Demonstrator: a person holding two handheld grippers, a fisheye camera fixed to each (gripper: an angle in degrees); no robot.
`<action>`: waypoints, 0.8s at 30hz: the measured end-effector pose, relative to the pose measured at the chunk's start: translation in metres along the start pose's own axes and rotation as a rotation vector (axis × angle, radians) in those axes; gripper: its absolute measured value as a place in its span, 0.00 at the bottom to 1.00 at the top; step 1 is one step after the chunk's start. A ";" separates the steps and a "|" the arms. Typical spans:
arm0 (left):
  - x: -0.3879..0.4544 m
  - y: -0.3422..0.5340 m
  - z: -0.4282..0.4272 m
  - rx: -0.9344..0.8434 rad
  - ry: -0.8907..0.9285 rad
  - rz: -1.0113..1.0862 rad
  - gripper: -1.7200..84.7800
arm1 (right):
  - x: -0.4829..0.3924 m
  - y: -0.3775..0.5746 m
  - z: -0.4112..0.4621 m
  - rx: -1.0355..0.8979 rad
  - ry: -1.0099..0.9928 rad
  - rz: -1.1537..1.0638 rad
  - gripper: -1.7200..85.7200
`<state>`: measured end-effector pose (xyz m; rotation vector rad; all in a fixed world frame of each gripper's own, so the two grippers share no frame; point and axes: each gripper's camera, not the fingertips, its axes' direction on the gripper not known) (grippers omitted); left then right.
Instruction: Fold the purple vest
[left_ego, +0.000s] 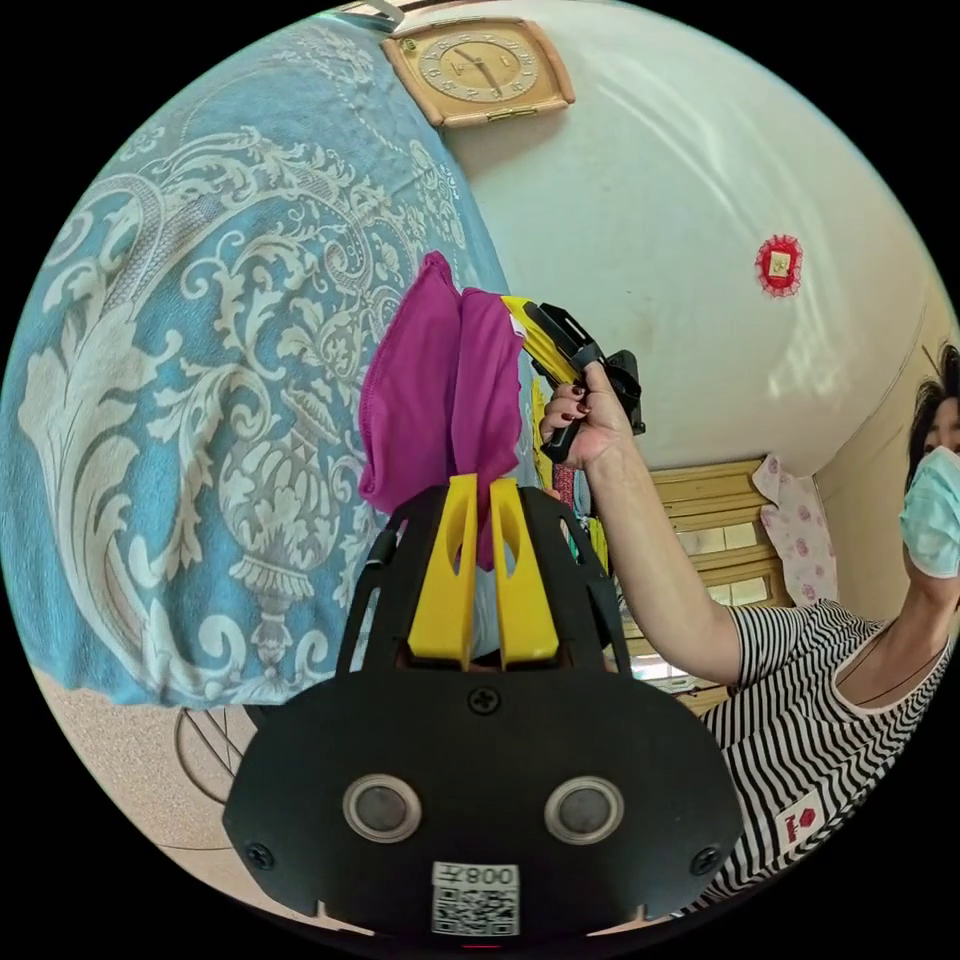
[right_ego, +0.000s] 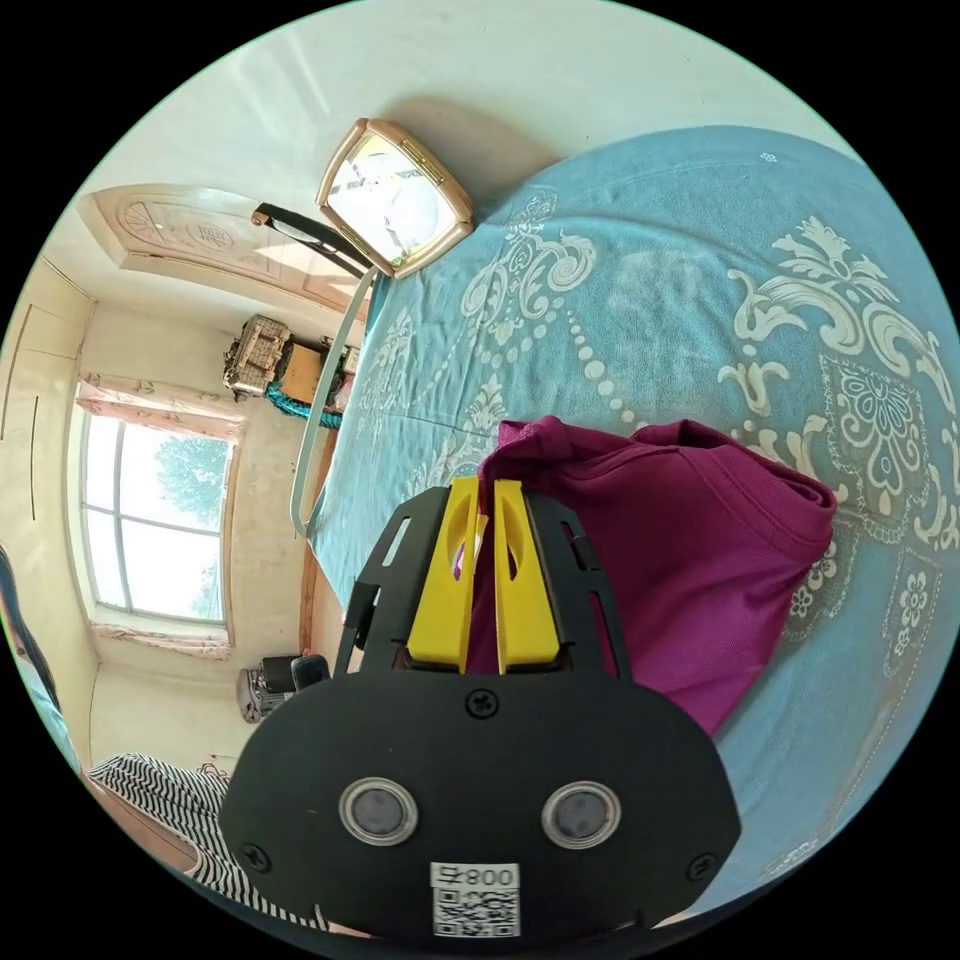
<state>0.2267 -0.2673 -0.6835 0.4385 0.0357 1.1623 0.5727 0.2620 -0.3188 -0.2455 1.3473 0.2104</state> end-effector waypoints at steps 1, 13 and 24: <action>-0.013 -0.001 -0.007 -0.003 0.004 -0.019 0.05 | -0.009 -0.004 0.007 -0.012 0.012 0.005 0.05; -0.102 -0.001 -0.076 0.014 0.019 -0.103 0.04 | -0.104 -0.025 0.039 -0.112 0.130 -0.121 0.07; -0.119 -0.011 -0.108 -0.021 -0.050 0.027 0.02 | -0.145 -0.028 0.062 -0.218 0.311 -0.184 0.02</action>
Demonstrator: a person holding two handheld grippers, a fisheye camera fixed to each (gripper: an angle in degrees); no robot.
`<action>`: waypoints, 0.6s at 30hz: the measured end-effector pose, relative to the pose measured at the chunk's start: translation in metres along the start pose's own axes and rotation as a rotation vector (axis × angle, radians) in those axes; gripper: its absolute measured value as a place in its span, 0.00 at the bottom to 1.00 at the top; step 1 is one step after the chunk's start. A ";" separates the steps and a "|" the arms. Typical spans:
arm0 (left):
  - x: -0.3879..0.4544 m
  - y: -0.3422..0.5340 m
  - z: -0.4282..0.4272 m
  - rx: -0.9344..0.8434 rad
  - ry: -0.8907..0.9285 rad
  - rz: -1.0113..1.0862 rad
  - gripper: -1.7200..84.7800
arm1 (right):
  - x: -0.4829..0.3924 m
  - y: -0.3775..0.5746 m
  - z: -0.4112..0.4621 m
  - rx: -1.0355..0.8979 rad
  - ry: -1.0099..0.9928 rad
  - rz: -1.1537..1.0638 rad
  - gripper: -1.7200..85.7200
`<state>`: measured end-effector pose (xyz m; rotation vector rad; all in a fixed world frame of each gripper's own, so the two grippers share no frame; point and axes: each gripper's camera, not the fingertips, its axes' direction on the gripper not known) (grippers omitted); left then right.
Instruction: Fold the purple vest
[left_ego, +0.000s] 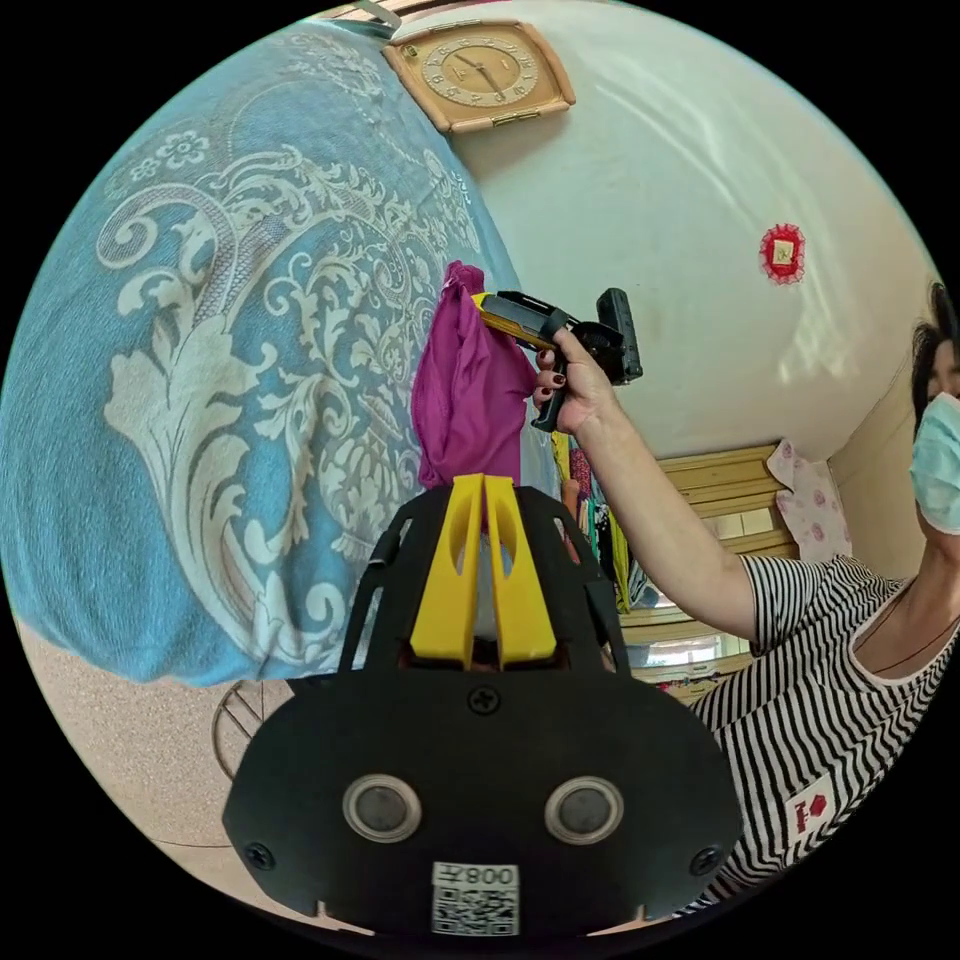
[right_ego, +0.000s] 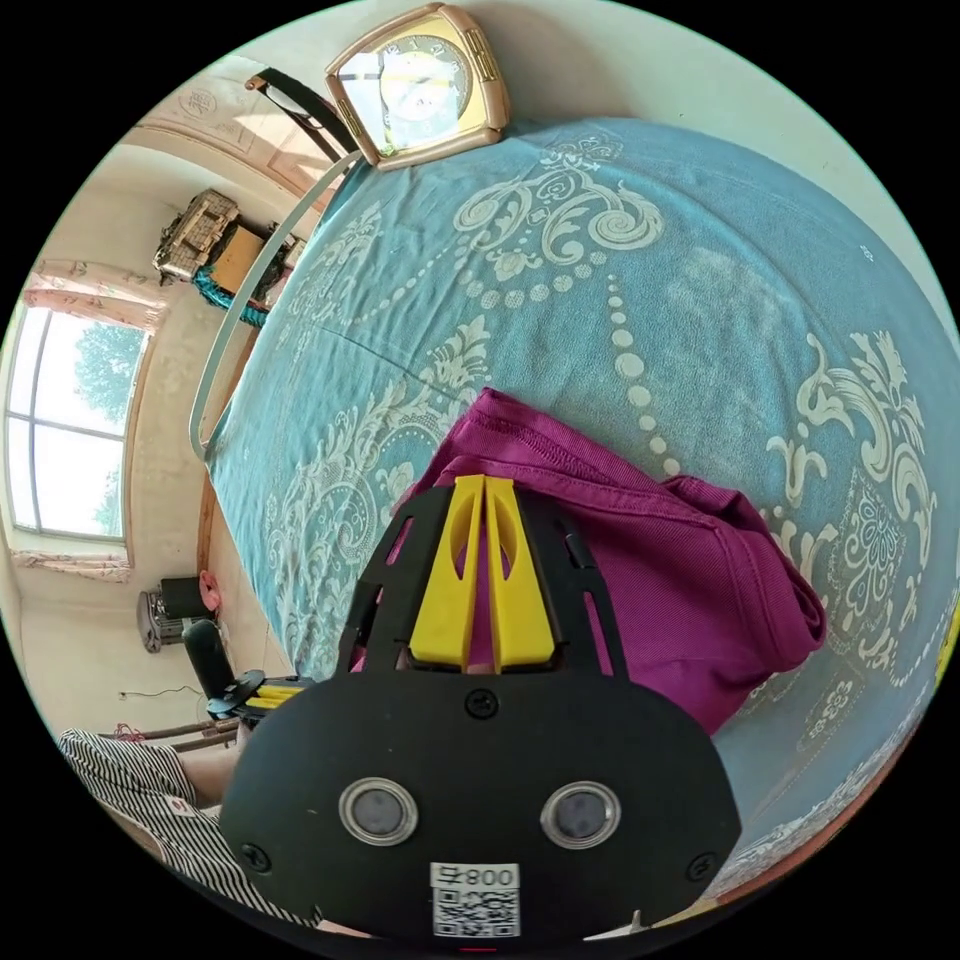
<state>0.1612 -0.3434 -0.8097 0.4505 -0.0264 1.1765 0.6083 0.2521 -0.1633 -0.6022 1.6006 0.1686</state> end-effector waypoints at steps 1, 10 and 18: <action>-0.002 -0.003 0.002 -0.021 -0.063 0.021 0.02 | -0.002 0.001 -0.003 0.019 -0.022 0.001 0.02; -0.012 -0.009 -0.002 -0.078 -0.148 0.035 0.02 | -0.024 0.023 -0.030 0.042 0.055 -0.024 0.02; -0.003 -0.013 -0.016 -0.055 -0.179 0.083 0.02 | -0.029 0.083 -0.077 0.138 -0.056 -0.015 0.02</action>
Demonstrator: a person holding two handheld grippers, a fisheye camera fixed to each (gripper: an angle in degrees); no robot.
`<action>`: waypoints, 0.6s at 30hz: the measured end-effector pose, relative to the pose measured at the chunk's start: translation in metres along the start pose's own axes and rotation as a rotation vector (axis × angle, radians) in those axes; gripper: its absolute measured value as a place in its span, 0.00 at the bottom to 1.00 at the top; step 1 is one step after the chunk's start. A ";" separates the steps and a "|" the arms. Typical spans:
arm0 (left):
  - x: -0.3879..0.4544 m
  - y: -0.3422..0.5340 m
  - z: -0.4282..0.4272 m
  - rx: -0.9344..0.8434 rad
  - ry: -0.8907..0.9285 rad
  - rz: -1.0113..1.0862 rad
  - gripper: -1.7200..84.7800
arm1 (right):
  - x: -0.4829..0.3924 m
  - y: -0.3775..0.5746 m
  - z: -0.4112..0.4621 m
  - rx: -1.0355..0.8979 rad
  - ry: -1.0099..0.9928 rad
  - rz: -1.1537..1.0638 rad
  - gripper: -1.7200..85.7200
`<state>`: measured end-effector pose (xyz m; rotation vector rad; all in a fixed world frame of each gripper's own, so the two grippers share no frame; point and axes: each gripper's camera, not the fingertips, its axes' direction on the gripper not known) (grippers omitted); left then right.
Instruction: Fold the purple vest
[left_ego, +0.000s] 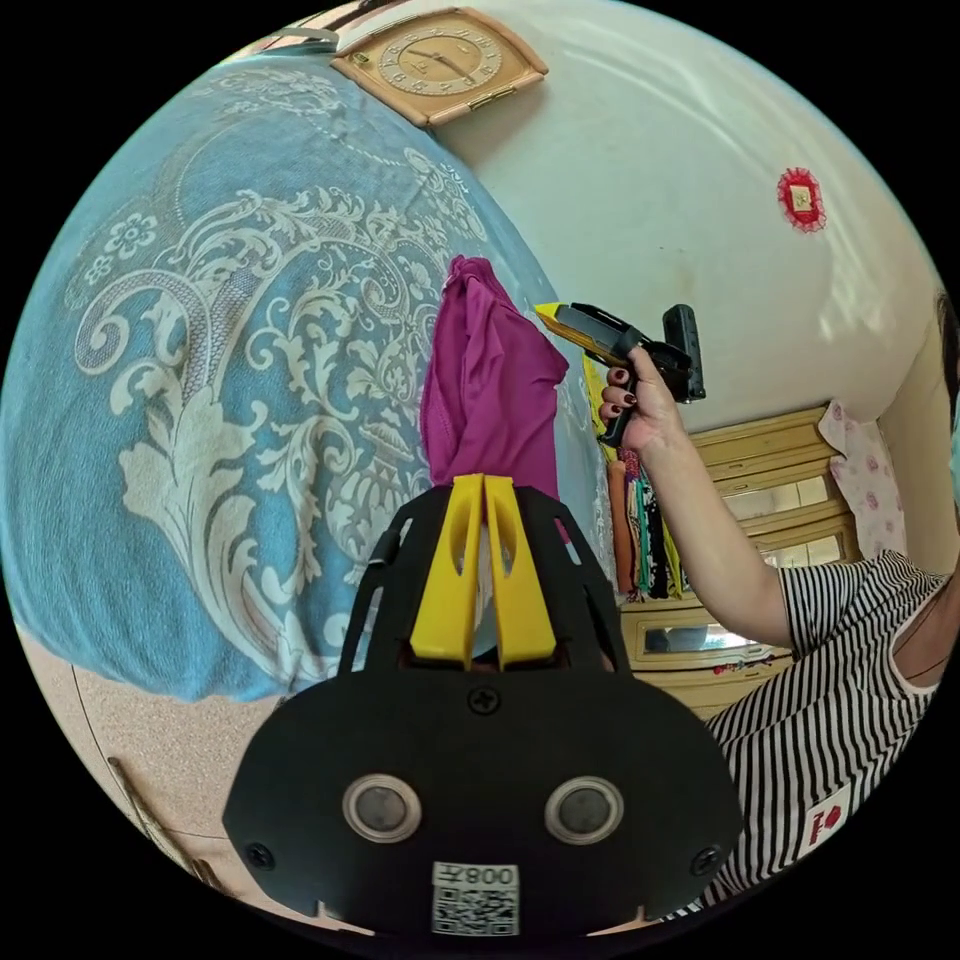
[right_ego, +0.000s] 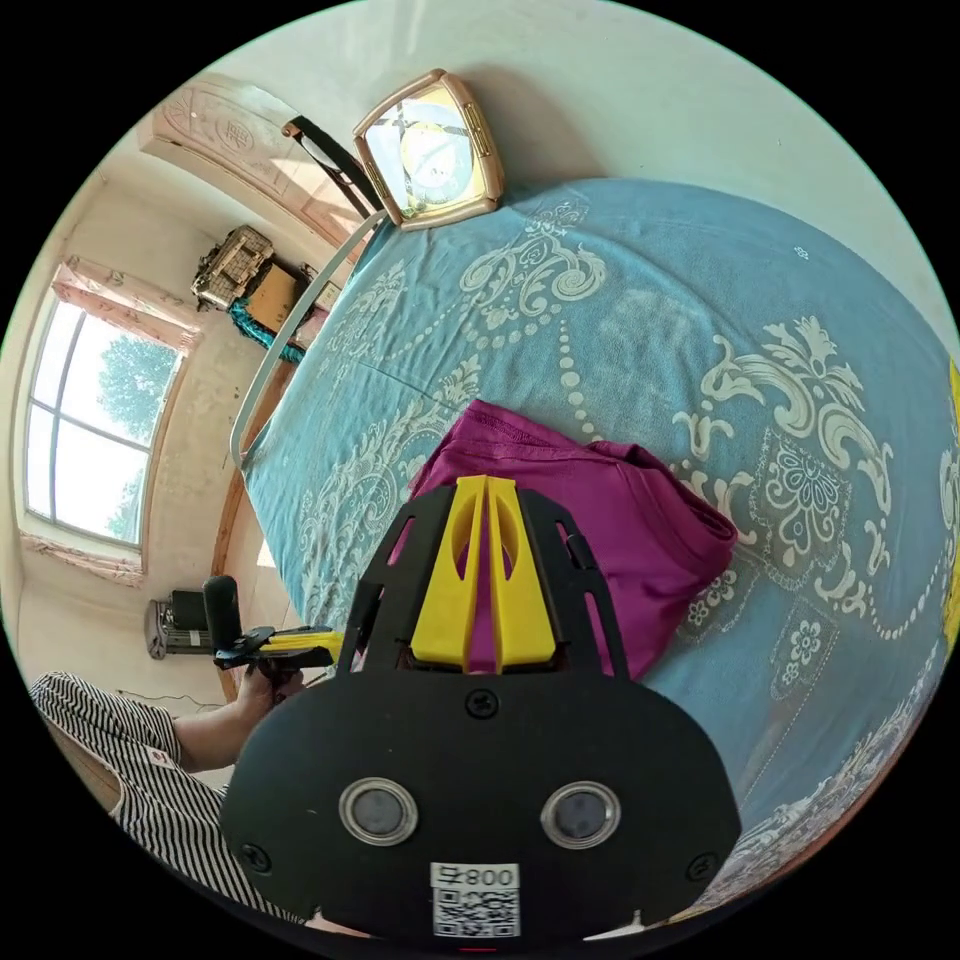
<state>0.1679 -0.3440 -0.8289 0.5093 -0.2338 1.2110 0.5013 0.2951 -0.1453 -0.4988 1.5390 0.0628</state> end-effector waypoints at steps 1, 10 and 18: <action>-0.003 -0.002 0.003 -0.037 -0.012 -0.015 0.02 | -0.001 0.016 -0.009 0.002 -0.015 0.003 0.02; 0.016 0.000 -0.016 -0.024 -0.045 0.027 0.04 | -0.010 0.181 -0.038 -0.126 0.023 0.107 0.08; 0.033 0.006 -0.018 -0.043 -0.106 0.020 0.06 | -0.054 0.257 -0.025 -0.192 0.179 0.037 0.11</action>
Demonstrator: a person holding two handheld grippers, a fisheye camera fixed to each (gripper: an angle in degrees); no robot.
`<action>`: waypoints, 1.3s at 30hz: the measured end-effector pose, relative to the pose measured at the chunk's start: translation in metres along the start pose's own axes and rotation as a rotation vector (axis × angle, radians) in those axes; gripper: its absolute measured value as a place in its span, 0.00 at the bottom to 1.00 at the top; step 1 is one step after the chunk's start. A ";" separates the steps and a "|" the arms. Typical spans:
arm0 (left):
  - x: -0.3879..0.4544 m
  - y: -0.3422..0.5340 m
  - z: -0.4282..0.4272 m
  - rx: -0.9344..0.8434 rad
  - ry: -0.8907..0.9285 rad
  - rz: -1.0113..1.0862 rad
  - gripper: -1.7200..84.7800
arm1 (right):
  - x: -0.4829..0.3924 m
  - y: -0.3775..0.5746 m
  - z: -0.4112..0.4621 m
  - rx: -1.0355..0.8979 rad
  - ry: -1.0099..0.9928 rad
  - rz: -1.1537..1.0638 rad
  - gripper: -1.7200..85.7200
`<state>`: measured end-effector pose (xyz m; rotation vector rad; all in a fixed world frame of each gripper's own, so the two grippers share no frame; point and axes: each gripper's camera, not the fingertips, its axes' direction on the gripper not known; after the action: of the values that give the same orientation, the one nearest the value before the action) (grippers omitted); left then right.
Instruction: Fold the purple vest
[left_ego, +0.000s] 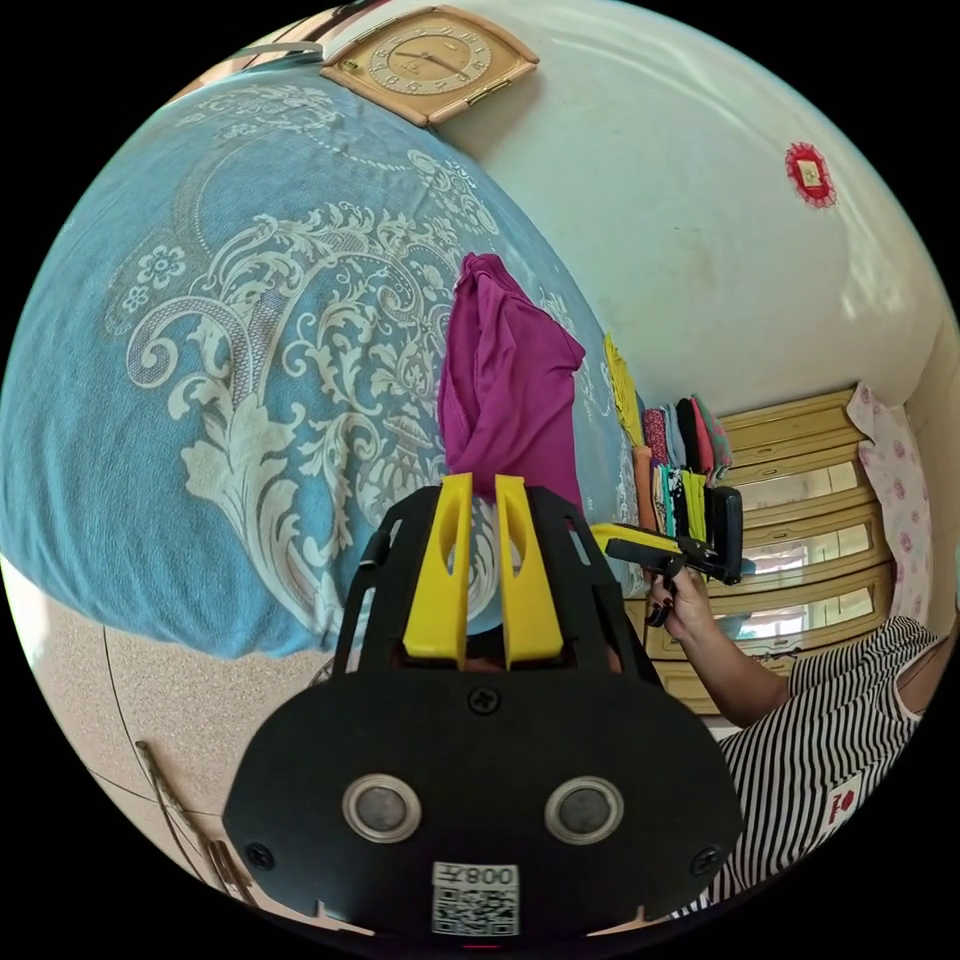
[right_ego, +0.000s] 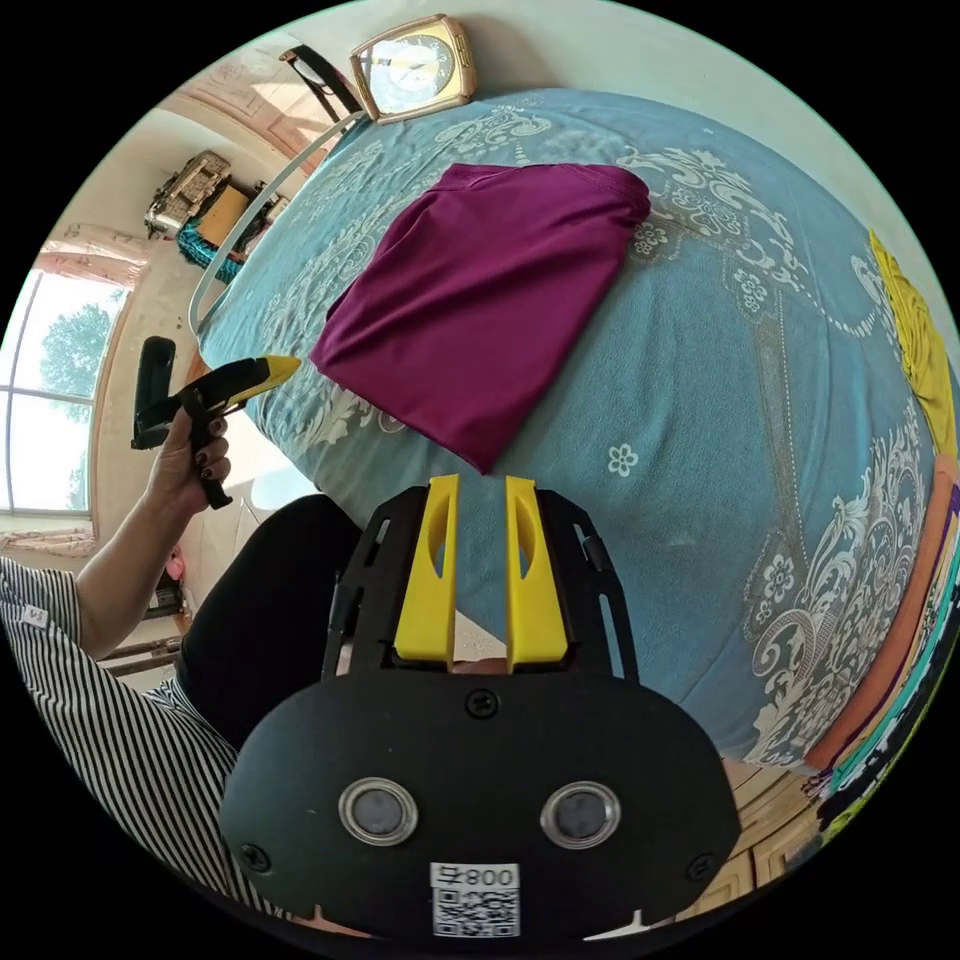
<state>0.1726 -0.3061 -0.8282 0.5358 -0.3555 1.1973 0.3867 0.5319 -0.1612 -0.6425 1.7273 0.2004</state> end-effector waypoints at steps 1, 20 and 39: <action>0.003 0.000 0.000 -0.001 -0.011 -0.007 0.06 | -0.007 0.004 0.003 0.001 0.034 -0.019 0.11; 0.081 0.000 0.020 -0.041 -0.055 -0.025 0.07 | -0.045 0.071 0.029 0.077 0.187 -0.058 0.03; 0.217 0.026 0.062 -0.097 -0.021 0.071 0.07 | -0.006 0.128 0.075 0.069 0.142 -0.031 0.02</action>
<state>0.2211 -0.1652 -0.6574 0.4545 -0.4516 1.2369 0.3846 0.6742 -0.2014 -0.6453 1.8506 0.0744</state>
